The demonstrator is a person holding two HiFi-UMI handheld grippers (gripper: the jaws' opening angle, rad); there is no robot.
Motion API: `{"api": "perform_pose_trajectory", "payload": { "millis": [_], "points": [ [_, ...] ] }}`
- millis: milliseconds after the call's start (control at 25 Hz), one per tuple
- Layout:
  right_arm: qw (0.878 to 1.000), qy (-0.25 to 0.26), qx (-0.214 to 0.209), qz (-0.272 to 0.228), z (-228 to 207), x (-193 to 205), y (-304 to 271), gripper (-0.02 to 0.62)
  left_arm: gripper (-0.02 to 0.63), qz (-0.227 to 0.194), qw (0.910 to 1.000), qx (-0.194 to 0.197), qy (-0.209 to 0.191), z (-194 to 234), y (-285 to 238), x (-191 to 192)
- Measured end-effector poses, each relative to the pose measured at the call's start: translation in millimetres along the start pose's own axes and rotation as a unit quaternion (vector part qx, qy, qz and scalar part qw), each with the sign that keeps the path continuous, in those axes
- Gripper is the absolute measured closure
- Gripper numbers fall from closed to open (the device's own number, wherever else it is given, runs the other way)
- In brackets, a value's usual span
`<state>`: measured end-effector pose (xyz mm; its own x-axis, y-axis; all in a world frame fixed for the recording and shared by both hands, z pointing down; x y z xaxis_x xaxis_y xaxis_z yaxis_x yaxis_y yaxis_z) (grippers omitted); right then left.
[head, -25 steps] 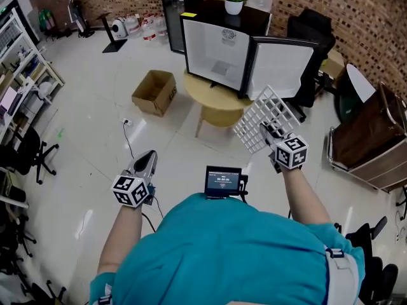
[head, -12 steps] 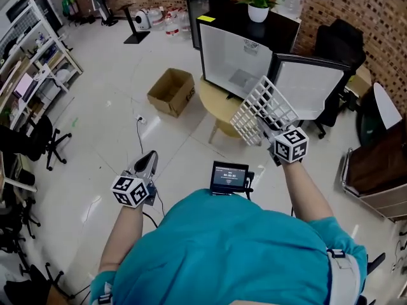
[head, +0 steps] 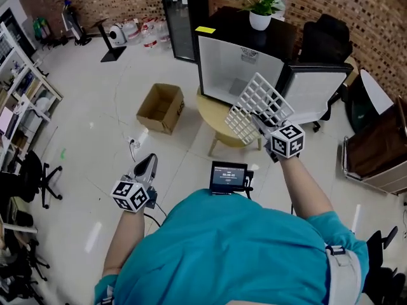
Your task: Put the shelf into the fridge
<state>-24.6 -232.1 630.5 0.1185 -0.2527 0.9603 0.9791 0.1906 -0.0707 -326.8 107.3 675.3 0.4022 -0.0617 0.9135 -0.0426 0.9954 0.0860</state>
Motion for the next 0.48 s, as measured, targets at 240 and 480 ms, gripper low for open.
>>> {"api": "perform_pose_trajectory", "payload": {
  "millis": [240,480],
  "points": [
    [0.994,-0.080,0.069,0.002,34.7,-76.0,-64.9,0.566,0.604,0.039,0.9964,0.075,-0.008,73.4,6.4,-114.4],
    [0.978,-0.181,0.103,-0.015,17.6,-68.4,-111.7,0.566,0.604,0.060,0.9921,0.110,-0.005,116.2,-43.1,-156.4]
  ]
}}
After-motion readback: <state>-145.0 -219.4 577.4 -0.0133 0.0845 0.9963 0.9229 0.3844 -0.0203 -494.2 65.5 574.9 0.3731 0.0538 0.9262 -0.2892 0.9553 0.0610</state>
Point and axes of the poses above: the fingertips, and each gripper's own axes: y backward along the fingers, z to its left, x out of its underside, the point moved 9 cm from there along y, backward along the fingers, and after that the axes turned 15 degrees about y, right-handed, at the moved point
